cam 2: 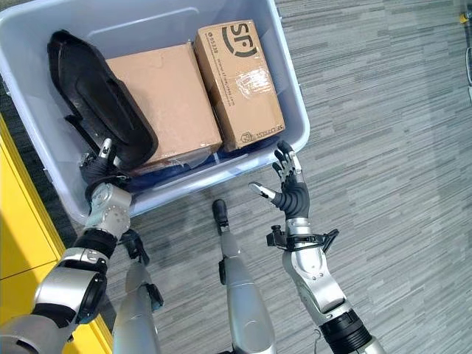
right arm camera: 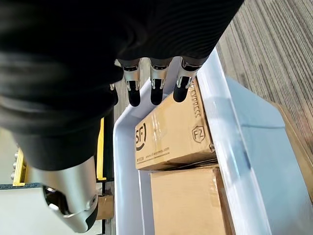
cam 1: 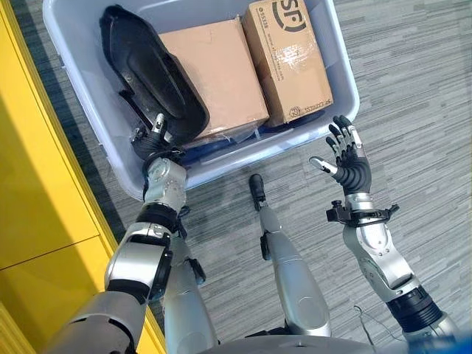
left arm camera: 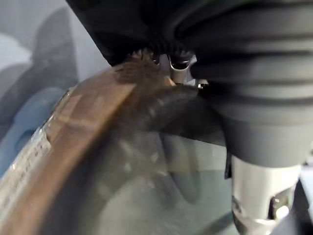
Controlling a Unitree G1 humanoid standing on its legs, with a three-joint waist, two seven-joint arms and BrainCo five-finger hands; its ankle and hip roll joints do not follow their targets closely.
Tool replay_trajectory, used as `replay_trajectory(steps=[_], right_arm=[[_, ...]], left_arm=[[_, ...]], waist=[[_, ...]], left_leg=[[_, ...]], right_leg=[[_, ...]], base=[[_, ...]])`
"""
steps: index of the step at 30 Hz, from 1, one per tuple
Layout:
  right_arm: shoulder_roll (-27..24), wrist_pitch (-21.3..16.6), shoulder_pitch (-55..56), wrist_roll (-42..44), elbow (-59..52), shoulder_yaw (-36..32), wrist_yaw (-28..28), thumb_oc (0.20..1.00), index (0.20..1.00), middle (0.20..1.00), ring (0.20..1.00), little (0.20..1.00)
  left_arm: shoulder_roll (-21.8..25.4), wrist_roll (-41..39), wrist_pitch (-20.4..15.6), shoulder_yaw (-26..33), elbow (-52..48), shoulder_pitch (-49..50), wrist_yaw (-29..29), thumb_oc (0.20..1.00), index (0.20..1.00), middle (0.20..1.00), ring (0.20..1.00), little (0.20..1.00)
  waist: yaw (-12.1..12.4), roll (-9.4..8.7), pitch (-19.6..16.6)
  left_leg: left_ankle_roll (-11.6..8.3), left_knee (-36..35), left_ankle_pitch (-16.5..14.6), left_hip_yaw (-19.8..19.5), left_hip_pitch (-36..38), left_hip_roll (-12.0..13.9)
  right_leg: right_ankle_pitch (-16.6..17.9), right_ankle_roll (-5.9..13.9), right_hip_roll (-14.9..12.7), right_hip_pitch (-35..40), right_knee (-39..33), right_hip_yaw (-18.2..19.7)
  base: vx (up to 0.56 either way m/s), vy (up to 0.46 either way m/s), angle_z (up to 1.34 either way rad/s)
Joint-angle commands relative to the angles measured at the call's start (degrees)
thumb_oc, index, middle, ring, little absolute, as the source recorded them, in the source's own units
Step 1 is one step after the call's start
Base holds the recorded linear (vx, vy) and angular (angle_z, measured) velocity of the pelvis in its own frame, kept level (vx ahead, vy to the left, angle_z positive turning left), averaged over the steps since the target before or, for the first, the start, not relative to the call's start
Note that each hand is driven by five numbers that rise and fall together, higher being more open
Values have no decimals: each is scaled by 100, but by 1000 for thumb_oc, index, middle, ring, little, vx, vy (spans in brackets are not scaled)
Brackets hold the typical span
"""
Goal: Move parts from the plastic box to the shelf.
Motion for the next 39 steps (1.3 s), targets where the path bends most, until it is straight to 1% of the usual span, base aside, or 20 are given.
replay_trajectory(steps=[1, 2, 3, 4, 5, 6, 7, 12, 17, 21, 22, 26, 28, 31, 32, 34, 36, 37, 39], right_arm=[[-324, -282, -102, 169, -283, -428, 258, 1000, 1000, 1000, 1000, 1000], [-356, -288, -70, 174, -293, -447, 335, 1000, 1000, 1000, 1000, 1000], [-398, -306, 14, 222, -338, -449, 520, 1000, 1000, 1000, 1000, 1000], [-397, -306, 14, 223, -338, -452, 522, 1000, 1000, 1000, 1000, 1000], [-439, -315, 72, 241, -371, -468, 648, 1000, 1000, 1000, 1000, 1000], [-434, -310, 106, 282, -379, -457, 741, 1000, 1000, 1000, 1000, 1000], [-426, -326, 140, 316, -388, -446, 793, 1000, 1000, 1000, 1000, 1000], [-446, -334, 286, 400, -473, -453, 1020, 1000, 1000, 1000, 1000, 1000], [-436, -362, 314, 451, -469, -471, 1050, 1000, 1000, 1000, 1000, 1000], [-370, -365, 280, 458, -378, -489, 982, 1000, 1000, 1000, 1000, 1000], [-365, -353, 265, 431, -353, -500, 957, 1000, 1000, 1000, 1000, 1000], [-358, -325, 261, 392, -277, -525, 931, 1000, 1000, 1000, 1000, 1000], [-344, -289, 285, 358, -220, -599, 931, 1000, 1000, 1000, 1000, 1000], [-366, -267, 330, 341, -169, -661, 967, 1000, 1000, 1000, 1000, 1000], [-363, -251, 381, 354, -143, -726, 983, 1000, 1000, 1000, 1000, 1000], [-357, -237, 411, 359, -127, -746, 1005, 1000, 1000, 1000, 1000, 1000], [-376, -231, 455, 359, -93, -802, 1042, 1000, 1000, 1000, 1000, 1000], [-398, -202, 496, 355, -59, -862, 1081, 1000, 1000, 1000, 1000, 1000], [-400, -168, 520, 382, -12, -916, 1114, 1000, 1000, 1000, 1000, 1000]], left_arm=[[623, 1232, 632, -117, 855, -717, -361, 1000, 1000, 1000, 1000, 1000], [734, 1653, 814, -254, 1033, -790, -437, 1000, 1000, 1000, 1000, 1000], [922, 2405, 1066, -511, 1286, -971, -310, 200, 200, 200, 200, 200], [921, 2407, 1067, -513, 1289, -976, -310, 200, 200, 200, 200, 200], [1034, 2978, 1213, -771, 1467, -1060, -397, 200, 200, 200, 200, 200], [1077, 3132, 1245, -820, 1536, -1068, -451, 200, 200, 200, 200, 200], [1074, 3047, 1226, -758, 1575, -1052, -424, 200, 200, 200, 200, 200], [942, 3112, 1165, -692, 1664, -950, -576, 200, 200, 200, 200, 200], [786, 2846, 1046, -533, 1581, -792, -593, 200, 200, 200, 200, 200], [499, 2487, 791, -416, 1238, -477, -660, 200, 200, 200, 200, 200], [381, 2562, 716, -448, 1018, -264, -638, 200, 200, 200, 200, 200], [226, 2629, 561, -434, 555, 245, -601, 200, 200, 200, 200, 200], [203, 2839, 451, -433, -5, 808, -577, 200, 200, 200, 200, 200], [280, 3098, 405, -414, -358, 1188, -564, 200, 200, 200, 200, 200], [340, 3295, 359, -392, -826, 1510, -566, 200, 200, 200, 200, 200], [362, 3368, 338, -368, -1011, 1682, -560, 200, 200, 200, 200, 200], [461, 3697, 307, -310, -1514, 1982, -503, 200, 200, 200, 200, 200], [474, 3939, 298, -196, -1997, 2281, -450, 200, 200, 200, 200, 200], [498, 4118, 231, -32, -2485, 2575, -418, 200, 200, 200, 200, 200]], waist=[[-65, 74, 147], [-73, 80, 149], [-89, 99, 144], [-87, 98, 145], [-107, 102, 137], [-118, 104, 136], [-124, 102, 136], [-163, 105, 107], [-146, 137, 96], [-87, 225, 66], [-49, 282, 44], [45, 384, -12], [133, 522, -102], [190, 607, -168], [228, 651, -239], [244, 669, -271], [282, 719, -331], [322, 764, -402], [360, 806, -470]], left_leg=[[-383, 35, -157, -99, 1048, 571], [-382, 35, -156, -96, 1047, 568], [-384, 35, -152, -86, 1055, 564], [-383, 35, -152, -85, 1055, 564], [-388, 35, -151, -84, 1055, 564], [-392, 35, -146, -82, 1057, 569], [-393, 35, -148, -84, 1064, 569], [-408, 35, -135, -71, 1093, 568], [-405, 35, -153, -83, 1169, 557], [-391, 35, -191, -96, 1284, 515], [-383, 35, -205, -104, 1348, 489], [-372, 35, -227, -119, 1476, 445], [-352, 35, -257, -136, 1618, 384], [-347, 35, -312, -140, 1742, 351], [-346, 35, -311, -149, 1782, 323], [-340, 35, -324, -154, 1812, 315], [-345, 35, -338, -168, 1858, 308], [-343, 35, -361, -182, 1908, 288], [-340, 35, -384, -184, 1955, 274]], right_leg=[[108, 591, -428, -29, 596, -27], [110, 591, -429, -39, 604, -21], [116, 596, -432, -55, 610, -8], [116, 596, -433, -57, 611, -7], [122, 602, -433, -80, 622, 11], [121, 607, -431, -86, 625, 16], [124, 609, -427, -88, 628, 27], [127, 623, -419, -55, 621, 37], [113, 621, -440, 19, 623, 17], [92, 624, -481, 144, 632, -12], [84, 624, -505, 216, 631, -22], [72, 628, -565, 402, 616, -56], [75, 628, -647, 581, 602, -87], [48, 635, -682, 737, 583, -100], [59, 641, -729, 820, 549, -136], [59, 643, -747, 877, 526, -143], [61, 650, -781, 960, 484, -159], [58, 660, -816, 1056, 437, -183], [60, 667, -849, 1129, 392, -204]], base=[[0, 0, 0], [0, 0, 0], [0, 0, 0], [-8, 9, -4], [-5, -2, -5], [-6, 1, -3], [0, 0, 0], [-4, -5, -3], [0, -3, -1], [0, 0, 0], [0, 0, 0], [4, 8, 4], [23, 33, 9], [12, 4, 1], [30, 3, 6], [23, 2, 8], [37, 6, 2], [40, 12, -1], [20, 9, -2]])
